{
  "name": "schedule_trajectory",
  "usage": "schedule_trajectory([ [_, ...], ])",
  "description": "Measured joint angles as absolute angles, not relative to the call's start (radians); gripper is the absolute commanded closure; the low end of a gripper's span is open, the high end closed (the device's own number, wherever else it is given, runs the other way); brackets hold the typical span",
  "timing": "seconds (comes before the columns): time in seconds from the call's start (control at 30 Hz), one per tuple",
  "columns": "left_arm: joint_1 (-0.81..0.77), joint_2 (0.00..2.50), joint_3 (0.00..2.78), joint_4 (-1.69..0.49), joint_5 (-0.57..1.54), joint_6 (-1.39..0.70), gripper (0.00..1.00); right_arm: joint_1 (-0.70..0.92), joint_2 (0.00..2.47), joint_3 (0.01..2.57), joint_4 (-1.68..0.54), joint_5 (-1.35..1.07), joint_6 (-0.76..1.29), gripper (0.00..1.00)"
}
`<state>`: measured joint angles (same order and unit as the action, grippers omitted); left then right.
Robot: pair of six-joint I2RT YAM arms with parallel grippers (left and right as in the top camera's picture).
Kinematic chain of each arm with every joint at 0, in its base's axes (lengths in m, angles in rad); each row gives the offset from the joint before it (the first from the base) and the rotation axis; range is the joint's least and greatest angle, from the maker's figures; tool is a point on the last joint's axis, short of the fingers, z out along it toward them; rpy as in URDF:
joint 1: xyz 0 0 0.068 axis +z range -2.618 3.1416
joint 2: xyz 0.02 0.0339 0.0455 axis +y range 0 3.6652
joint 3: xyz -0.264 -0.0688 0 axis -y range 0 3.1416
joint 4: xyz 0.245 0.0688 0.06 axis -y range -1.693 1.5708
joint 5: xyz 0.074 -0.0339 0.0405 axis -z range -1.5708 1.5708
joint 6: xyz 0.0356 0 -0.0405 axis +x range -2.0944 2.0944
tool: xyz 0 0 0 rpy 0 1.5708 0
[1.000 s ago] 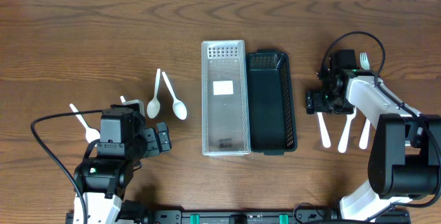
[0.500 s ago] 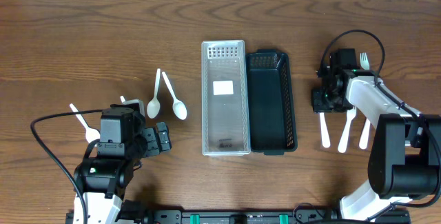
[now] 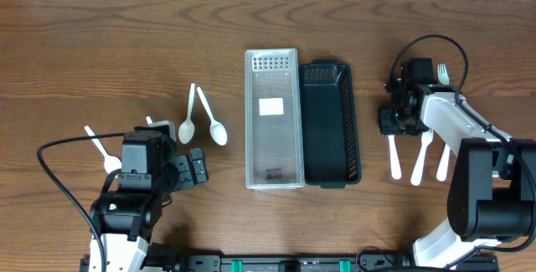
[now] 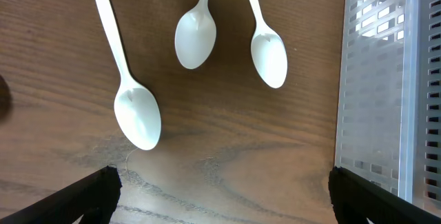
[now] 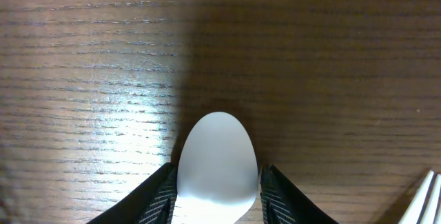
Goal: Pack container
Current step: 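Move the right gripper over the white spoon and grasp it, then carry the spoon left and drop it into the dark green basket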
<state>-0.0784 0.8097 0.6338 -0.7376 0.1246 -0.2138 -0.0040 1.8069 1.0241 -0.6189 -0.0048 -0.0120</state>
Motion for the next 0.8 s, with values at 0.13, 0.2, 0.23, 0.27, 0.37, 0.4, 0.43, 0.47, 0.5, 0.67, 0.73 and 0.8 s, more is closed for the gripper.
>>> schedule_trajectory([
  [0.13, -0.078, 0.81, 0.634, -0.737, 0.125, -0.214, 0.02, -0.004, 1.806, 1.008, -0.59, -0.005, -0.012, 0.58],
  [0.2, -0.078, 0.81, 0.634, -0.737, 0.125, -0.214, 0.02, -0.004, 1.804, 1.001, -0.569, -0.004, -0.012, 0.58],
  [0.23, -0.078, 0.81, 0.634, -0.737, 0.125, -0.214, 0.02, -0.004, 1.802, 0.997, -0.56, -0.005, -0.012, 0.58],
  [0.27, -0.078, 0.81, 0.634, -0.737, 0.125, -0.214, 0.02, -0.004, 1.8, 0.992, -0.551, -0.004, -0.012, 0.58],
  [0.37, -0.078, 0.81, 0.634, -0.737, 0.125, -0.214, 0.02, -0.004, 1.795, 0.984, -0.541, -0.004, -0.012, 0.62],
  [0.4, -0.078, 0.81, 0.634, -0.737, 0.125, -0.214, 0.02, -0.004, 1.795, 0.984, -0.54, -0.004, -0.013, 0.65],
  [0.43, -0.078, 0.81, 0.634, -0.737, 0.125, -0.214, 0.02, -0.004, 1.795, 0.983, -0.538, -0.004, -0.011, 0.68],
  [0.47, -0.078, 0.81, 0.634, -0.737, 0.125, -0.214, 0.02, -0.004, 1.794, 0.982, -0.538, -0.004, -0.012, 0.69],
  [0.5, -0.078, 0.81, 0.634, -0.737, 0.125, -0.214, 0.02, -0.004, 1.792, 0.981, -0.537, -0.005, -0.012, 0.69],
  [0.67, -0.078, 0.81, 0.634, -0.737, 0.125, -0.214, 0.02, -0.003, 1.792, 0.981, -0.537, -0.004, -0.012, 0.78],
  [0.73, -0.078, 0.81, 0.634, -0.737, 0.125, -0.214, 0.02, -0.003, 1.792, 0.981, -0.537, -0.004, -0.012, 0.79],
  [0.8, -0.078, 0.81, 0.634, -0.737, 0.125, -0.214, 0.02, -0.003, 1.792, 0.981, -0.537, -0.005, -0.012, 0.82],
])
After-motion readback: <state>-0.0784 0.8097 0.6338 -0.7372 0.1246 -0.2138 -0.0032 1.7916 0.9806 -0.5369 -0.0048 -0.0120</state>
